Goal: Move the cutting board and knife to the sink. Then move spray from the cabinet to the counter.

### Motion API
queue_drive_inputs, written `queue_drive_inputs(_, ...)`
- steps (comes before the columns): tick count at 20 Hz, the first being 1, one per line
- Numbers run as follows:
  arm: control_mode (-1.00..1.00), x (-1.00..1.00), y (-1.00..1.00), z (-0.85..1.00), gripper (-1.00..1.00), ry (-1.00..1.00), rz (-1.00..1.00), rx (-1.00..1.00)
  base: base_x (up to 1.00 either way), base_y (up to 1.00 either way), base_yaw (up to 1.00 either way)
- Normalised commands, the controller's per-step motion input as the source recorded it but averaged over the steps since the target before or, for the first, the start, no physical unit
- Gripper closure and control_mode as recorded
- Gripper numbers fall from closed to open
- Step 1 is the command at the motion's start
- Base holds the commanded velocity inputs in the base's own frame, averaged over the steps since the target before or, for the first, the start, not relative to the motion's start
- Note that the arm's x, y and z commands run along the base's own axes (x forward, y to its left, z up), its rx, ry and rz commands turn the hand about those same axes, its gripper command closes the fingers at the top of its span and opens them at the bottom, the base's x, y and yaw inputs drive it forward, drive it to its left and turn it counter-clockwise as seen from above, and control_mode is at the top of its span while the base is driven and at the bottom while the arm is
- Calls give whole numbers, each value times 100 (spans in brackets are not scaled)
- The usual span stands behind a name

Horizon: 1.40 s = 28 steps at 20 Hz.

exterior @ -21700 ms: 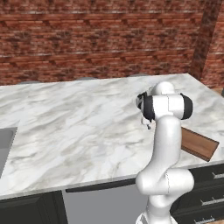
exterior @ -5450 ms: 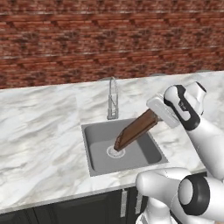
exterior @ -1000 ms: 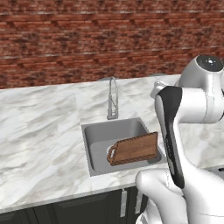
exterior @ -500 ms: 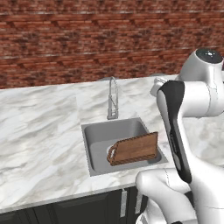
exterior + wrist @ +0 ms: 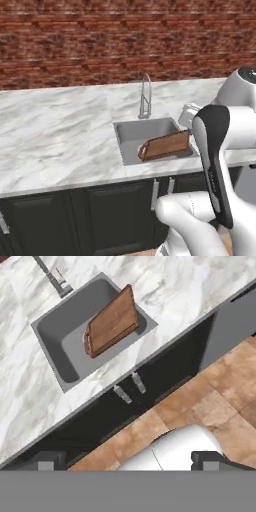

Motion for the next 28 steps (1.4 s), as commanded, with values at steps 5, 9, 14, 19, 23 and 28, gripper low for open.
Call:
queue_drive_inputs(5, 100, 0, 0, 0, -100, 0, 0, 0, 8, 100, 9)
queue_drive_inputs(9, 100, 0, 0, 0, -100, 0, 0, 0, 56, 100, 2)
queue_drive_inputs(14, 100, 0, 0, 0, -100, 0, 0, 0, 50, 100, 6)
queue_drive_inputs(19, 100, 0, 0, 0, -100, 0, 0, 0, 21, 100, 10)
queue_drive_inputs(23, 100, 0, 0, 0, -100, 0, 0, 0, 7, 100, 8)
queue_drive_inputs(28, 100, 0, 0, 0, -100, 0, 0, 0, 55, 100, 1)
